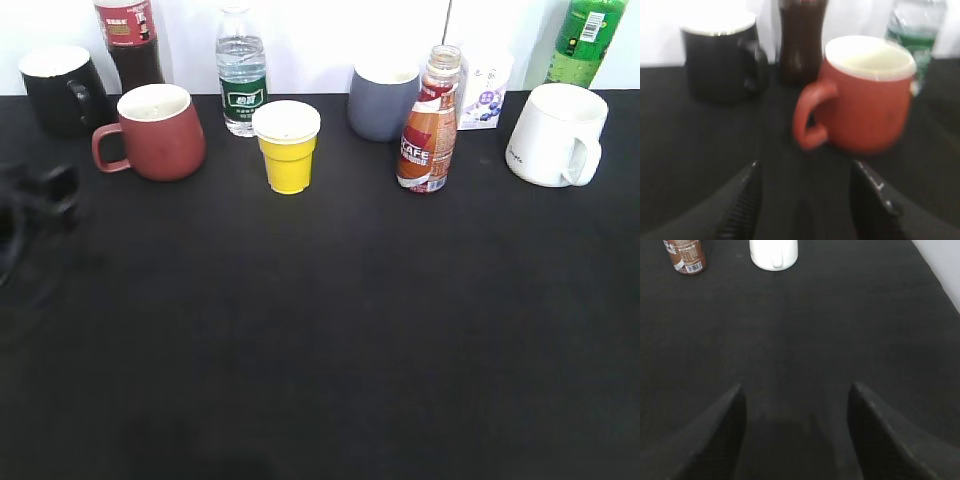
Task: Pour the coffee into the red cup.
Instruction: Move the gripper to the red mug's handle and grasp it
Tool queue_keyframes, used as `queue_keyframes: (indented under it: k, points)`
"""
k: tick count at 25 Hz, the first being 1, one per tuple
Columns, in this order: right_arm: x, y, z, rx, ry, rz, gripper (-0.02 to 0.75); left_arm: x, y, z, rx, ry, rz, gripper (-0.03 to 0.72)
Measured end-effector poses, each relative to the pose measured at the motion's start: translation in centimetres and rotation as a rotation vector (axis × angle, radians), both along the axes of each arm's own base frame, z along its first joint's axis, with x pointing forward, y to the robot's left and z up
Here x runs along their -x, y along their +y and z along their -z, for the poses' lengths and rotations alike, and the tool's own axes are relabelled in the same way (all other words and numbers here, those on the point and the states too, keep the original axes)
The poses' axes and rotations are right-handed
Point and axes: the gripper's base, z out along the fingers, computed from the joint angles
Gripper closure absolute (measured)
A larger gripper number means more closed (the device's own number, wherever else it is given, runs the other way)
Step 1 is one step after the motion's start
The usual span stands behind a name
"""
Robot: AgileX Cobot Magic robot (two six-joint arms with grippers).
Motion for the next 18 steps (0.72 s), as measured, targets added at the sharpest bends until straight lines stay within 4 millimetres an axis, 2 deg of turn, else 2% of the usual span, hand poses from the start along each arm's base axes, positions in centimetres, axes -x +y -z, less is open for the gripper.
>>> queue_keyframes:
  k: [2,8,14,18]
  points:
    - [0.0,0.0,0.0,0.0,0.0,0.0,0.237,-2.2,-0.3,0.8,0.008,0.006,-0.022,0.258]
    - [0.0,0.0,0.0,0.0,0.0,0.0,0.237,-6.6,-1.1,2.9,0.009,0.01,-0.027,0.26]
    - [0.0,0.0,0.0,0.0,0.0,0.0,0.236,-9.7,-1.3,4.0,0.03,-0.007,-0.071,0.29]
    - [0.0,0.0,0.0,0.0,0.0,0.0,0.237,-10.8,-1.0,4.2,0.024,-0.02,-0.104,0.298]
